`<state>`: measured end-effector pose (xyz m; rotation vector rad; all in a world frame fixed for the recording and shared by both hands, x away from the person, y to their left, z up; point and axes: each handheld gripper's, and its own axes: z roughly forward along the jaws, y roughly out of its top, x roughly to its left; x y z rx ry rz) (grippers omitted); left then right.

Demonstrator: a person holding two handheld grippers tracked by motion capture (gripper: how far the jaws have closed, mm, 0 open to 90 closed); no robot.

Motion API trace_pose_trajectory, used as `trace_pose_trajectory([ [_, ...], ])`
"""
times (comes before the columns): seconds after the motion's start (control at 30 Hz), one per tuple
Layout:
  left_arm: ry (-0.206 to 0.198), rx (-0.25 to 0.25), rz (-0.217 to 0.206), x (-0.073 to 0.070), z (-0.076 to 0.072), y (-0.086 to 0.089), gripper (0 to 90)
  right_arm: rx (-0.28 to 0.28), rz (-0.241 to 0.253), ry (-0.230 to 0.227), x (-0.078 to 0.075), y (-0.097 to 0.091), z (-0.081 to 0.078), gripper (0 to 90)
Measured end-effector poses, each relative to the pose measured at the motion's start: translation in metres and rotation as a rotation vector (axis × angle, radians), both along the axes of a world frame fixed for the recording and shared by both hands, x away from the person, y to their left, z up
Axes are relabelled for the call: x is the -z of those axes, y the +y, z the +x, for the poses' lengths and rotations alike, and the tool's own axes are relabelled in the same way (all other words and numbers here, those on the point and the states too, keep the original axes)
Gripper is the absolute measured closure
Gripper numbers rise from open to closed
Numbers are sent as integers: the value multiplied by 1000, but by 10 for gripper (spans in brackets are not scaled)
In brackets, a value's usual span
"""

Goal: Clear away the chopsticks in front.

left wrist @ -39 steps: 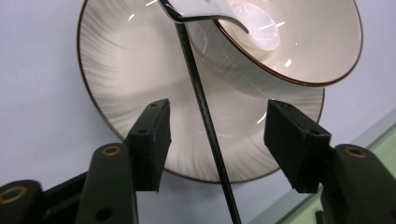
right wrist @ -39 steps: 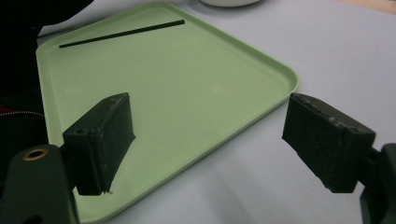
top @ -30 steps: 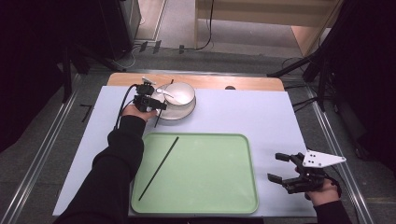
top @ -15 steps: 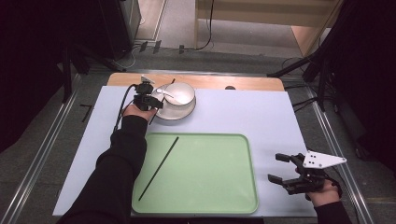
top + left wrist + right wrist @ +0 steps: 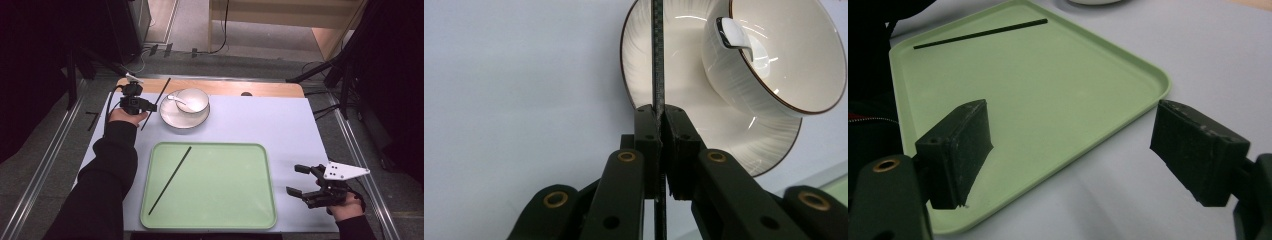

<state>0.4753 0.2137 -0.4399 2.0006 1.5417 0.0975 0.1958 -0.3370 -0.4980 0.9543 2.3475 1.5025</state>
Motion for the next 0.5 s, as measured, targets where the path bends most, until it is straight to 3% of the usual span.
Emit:
trace_pose_trajectory([
  [0.3, 3, 5, -24, -12, -19, 19, 864, 2, 2, -2, 0, -1, -1, 169],
  [0.5, 4, 13, -34, -8, -39, 33, 864, 2, 1, -2, 0, -1, -1, 169],
])
